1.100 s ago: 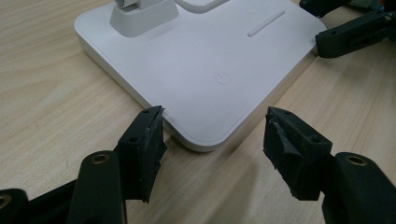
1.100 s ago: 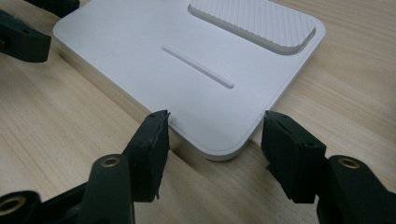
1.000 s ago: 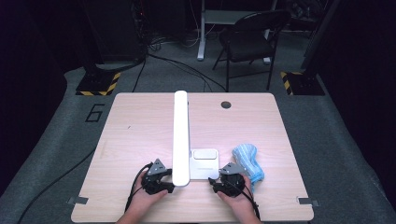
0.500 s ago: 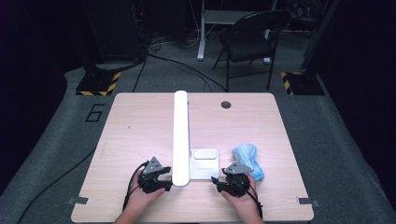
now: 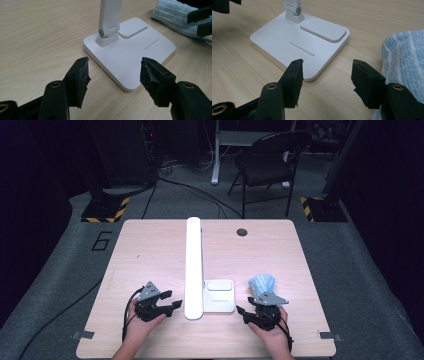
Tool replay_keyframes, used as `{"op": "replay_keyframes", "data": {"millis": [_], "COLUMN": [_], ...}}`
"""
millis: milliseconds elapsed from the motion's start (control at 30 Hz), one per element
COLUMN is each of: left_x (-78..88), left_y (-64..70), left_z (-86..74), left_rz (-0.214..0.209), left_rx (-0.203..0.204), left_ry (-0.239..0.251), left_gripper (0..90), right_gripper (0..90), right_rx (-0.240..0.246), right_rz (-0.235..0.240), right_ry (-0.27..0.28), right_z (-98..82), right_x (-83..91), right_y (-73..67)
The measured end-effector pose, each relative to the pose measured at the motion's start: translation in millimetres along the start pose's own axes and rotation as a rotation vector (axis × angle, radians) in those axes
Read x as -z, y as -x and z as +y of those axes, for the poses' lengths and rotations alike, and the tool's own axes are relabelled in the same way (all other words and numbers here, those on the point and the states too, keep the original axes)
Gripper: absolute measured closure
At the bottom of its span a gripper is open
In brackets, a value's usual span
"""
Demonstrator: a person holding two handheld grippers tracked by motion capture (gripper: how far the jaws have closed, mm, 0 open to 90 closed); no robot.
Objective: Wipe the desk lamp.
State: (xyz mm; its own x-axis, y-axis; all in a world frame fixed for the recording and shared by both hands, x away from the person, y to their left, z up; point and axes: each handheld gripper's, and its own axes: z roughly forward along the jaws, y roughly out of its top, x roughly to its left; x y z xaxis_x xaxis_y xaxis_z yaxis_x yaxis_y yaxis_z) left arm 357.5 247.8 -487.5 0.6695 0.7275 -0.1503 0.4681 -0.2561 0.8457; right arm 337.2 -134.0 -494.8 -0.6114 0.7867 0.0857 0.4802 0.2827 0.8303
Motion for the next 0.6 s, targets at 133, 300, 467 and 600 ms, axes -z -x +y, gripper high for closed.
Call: {"op": "replay_keyframes", "data": {"millis": [133, 300, 467, 600], "left_x": [5.6, 14.1, 18.6, 18.2], "left_y": [-2.3, -4.2, -6.8, -8.9], "left_z": [3.7, 2.0, -2.5, -9.8], "left_rz": [0.012, 0.022, 0.023, 0.033], "left_rx": [-0.016, -0.011, 0.001, 0.027], "left_ry": [-0.013, -0.008, 0.008, 0.031], "left_gripper": [40.1, 40.1, 40.1, 40.5], "right_gripper": [42.7, 42.7, 42.8, 42.8], "right_rx": [-0.002, -0.011, -0.016, -0.009], "right_rz": [-0.012, -0.018, -0.027, -0.026], "right_ry": [-0.003, 0.001, 0.003, 0.006], "right_z": [-0.7, -2.5, -4.7, -6.2], "right_x": [5.6, 7.8, 8.5, 8.4], "right_y": [5.5, 10.4, 12.6, 12.5]}}
